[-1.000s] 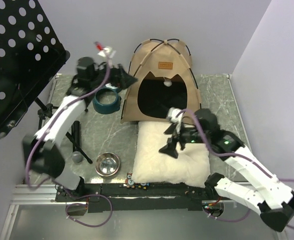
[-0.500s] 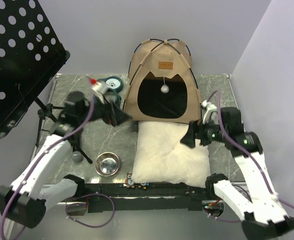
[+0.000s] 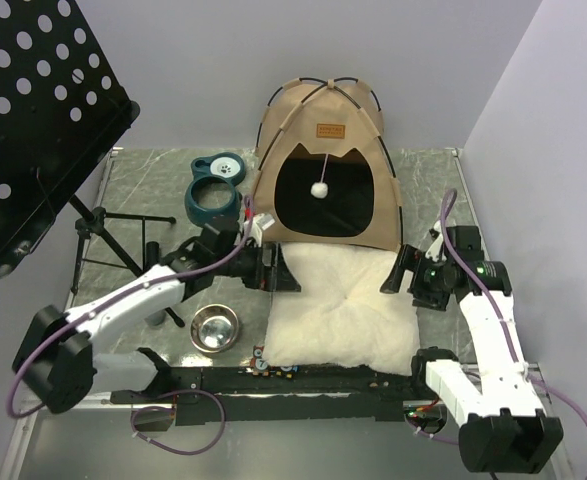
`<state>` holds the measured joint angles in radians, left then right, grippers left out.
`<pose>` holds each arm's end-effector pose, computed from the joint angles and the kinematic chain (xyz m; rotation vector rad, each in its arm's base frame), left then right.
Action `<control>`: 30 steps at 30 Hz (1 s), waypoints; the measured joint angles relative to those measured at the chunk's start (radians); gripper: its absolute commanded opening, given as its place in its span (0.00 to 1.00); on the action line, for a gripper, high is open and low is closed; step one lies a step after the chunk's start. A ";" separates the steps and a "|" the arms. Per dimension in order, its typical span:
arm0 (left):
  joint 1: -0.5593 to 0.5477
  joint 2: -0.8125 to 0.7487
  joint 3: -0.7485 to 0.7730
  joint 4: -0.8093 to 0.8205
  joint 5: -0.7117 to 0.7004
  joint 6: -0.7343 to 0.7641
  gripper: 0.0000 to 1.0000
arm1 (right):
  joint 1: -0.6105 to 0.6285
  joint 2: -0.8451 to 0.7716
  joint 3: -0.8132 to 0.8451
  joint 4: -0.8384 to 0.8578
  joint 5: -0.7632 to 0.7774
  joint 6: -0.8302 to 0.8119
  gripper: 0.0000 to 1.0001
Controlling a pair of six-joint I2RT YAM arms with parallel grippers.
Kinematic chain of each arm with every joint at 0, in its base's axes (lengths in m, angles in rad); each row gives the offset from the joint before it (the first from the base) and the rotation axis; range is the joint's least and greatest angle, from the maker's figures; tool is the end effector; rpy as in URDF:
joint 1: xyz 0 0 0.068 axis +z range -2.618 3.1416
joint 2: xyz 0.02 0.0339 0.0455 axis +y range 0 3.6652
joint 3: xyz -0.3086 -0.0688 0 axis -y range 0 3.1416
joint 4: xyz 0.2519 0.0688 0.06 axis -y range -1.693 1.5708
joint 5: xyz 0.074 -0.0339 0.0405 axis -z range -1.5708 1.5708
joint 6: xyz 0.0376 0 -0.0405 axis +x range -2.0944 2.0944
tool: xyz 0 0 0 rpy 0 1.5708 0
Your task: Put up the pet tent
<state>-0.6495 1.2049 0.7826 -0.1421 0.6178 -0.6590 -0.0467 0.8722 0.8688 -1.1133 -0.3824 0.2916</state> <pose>0.1878 -0.1700 0.2972 0.3982 2.3318 -1.3705 0.1219 0.0083 0.3111 0.3329 2.6606 0.5902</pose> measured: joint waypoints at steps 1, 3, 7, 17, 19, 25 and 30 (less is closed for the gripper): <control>-0.013 0.027 0.006 0.004 -0.024 0.000 1.00 | -0.005 0.012 0.000 0.014 0.024 0.000 1.00; -0.019 0.073 0.020 0.002 -0.069 0.000 1.00 | -0.013 0.032 0.000 0.037 0.067 0.002 1.00; -0.015 0.162 0.053 0.003 -0.135 -0.001 0.97 | -0.026 0.111 -0.008 0.090 0.124 0.010 1.00; -0.037 0.302 0.143 -0.046 -0.060 -0.002 0.11 | -0.026 0.212 -0.106 0.171 -0.137 0.029 0.01; -0.037 0.312 0.188 -0.100 -0.007 0.017 0.01 | -0.028 0.213 -0.103 0.162 -0.232 0.026 0.00; -0.039 0.311 0.360 -0.436 0.206 0.198 0.01 | -0.035 0.190 -0.086 0.012 -0.481 0.010 0.00; -0.040 0.311 0.478 -0.798 0.355 0.445 0.01 | -0.039 0.118 -0.103 -0.129 -0.659 0.009 0.00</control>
<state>-0.6891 1.5158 1.2602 -0.9398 0.9726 -0.2142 -0.0856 0.9901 0.7654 -1.2423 -1.0412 0.3008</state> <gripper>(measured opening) 0.020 0.022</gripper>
